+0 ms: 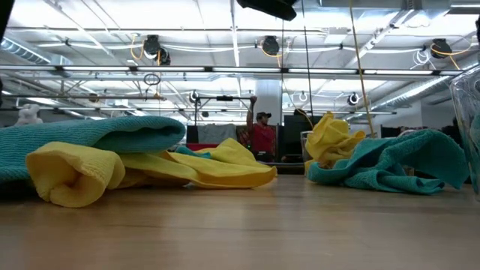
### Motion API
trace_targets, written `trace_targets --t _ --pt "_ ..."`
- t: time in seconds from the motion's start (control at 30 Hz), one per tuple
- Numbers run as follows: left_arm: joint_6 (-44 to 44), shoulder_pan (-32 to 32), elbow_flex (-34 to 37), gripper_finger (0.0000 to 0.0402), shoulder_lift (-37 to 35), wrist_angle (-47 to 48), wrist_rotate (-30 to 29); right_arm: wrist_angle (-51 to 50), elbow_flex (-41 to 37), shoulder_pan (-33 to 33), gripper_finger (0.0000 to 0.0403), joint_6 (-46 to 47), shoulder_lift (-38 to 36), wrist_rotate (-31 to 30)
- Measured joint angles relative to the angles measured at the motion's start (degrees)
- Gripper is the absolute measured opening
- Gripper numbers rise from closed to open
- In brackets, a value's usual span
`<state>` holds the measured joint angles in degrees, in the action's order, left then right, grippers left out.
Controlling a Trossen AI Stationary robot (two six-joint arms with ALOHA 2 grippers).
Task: Sort microfiber towel by color & place in baskets
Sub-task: Put the blue microfiber cloth into the bottom transparent bin
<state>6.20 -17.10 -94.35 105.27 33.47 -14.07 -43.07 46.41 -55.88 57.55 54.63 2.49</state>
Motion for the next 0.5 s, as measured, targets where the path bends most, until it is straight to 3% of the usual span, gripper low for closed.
trace_targets --t 0.5 --pt "-1.38 0.3 0.0 0.0271 0.02 0.02 -0.17 6.76 0.0 0.0 0.0022 -4.45 21.0 0.44"
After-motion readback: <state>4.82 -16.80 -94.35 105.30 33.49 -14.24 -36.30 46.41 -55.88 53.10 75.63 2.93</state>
